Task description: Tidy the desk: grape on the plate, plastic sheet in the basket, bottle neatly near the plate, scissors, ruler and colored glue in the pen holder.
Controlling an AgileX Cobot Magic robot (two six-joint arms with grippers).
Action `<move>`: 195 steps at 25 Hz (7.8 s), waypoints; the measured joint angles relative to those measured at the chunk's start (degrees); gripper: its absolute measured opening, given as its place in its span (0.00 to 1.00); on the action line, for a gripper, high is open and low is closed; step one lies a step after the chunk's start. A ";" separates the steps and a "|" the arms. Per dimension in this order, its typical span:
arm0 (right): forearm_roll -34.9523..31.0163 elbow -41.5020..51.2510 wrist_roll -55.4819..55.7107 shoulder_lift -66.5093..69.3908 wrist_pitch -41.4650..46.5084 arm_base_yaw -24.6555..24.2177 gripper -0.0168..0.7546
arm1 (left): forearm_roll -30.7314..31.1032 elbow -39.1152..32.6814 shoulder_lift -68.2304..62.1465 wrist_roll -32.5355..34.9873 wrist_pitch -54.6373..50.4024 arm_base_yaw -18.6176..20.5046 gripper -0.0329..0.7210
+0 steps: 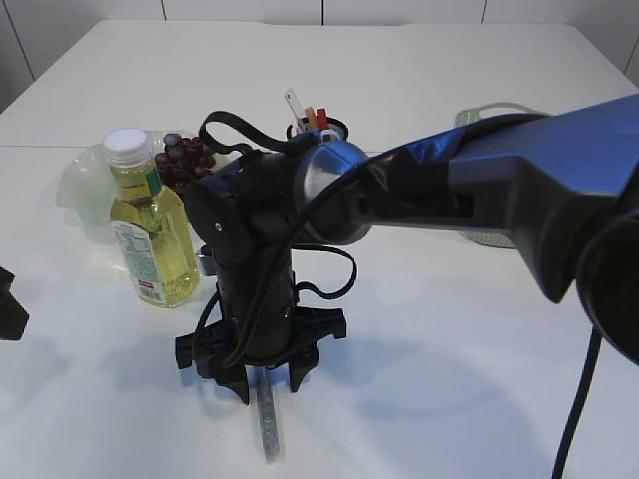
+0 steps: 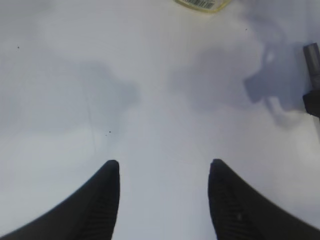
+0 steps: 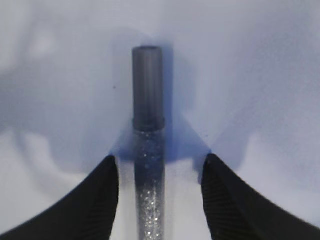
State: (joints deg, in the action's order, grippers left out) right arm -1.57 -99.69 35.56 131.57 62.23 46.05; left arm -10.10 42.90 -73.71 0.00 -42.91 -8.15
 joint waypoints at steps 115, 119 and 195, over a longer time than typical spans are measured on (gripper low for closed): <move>-6.84 -20.17 -43.91 -13.28 -2.02 -33.69 0.58 | -1.46 0.00 0.00 0.00 -1.64 0.00 0.59; 3.52 -20.17 -36.30 -17.15 7.28 -33.69 0.57 | -1.56 0.00 0.00 0.00 -1.64 0.00 0.59; 7.06 68.47 -34.79 -132.77 10.63 -33.69 0.58 | 7.63 -11.30 73.08 -1.25 -23.15 0.00 0.59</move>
State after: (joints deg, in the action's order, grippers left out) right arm 5.49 -31.23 0.77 -1.19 72.86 12.37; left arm -2.47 31.59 -0.64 -1.25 -66.06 -8.15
